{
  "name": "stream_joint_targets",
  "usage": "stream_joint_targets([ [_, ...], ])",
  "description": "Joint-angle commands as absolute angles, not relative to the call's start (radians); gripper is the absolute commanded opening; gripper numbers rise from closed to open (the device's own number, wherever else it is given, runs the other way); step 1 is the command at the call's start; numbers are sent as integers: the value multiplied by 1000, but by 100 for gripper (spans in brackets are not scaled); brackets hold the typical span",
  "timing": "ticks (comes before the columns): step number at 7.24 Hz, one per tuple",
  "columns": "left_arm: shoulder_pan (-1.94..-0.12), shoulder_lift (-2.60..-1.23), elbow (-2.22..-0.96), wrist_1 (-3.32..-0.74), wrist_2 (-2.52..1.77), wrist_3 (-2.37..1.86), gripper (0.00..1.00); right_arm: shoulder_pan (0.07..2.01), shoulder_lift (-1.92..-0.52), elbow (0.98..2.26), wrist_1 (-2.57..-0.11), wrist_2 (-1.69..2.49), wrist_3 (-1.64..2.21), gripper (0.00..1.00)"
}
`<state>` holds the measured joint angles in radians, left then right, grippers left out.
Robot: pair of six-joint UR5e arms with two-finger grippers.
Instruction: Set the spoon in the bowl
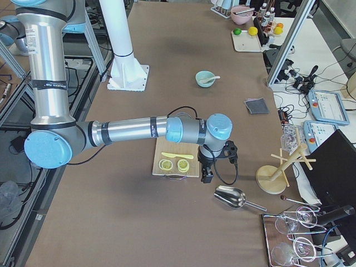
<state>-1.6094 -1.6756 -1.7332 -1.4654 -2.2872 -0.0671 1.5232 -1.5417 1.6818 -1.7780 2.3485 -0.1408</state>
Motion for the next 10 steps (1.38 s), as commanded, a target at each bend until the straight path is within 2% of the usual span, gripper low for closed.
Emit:
stream_joint_targets([
  [1, -1614, -1648, -1701, -1465, -2289, -60, 98, 1542, -1562, 1683, -1792, 2392, -146, 100],
  [3, -1614, -1646, -1654, -1511, -2289, -61, 98, 1542, -1560, 1686, -1792, 2390, -140, 100],
  [10, -1614, -1654, -1658, -1514, -2289, -63, 98, 1542, -1557, 1687, -1786, 2390, -133, 100],
])
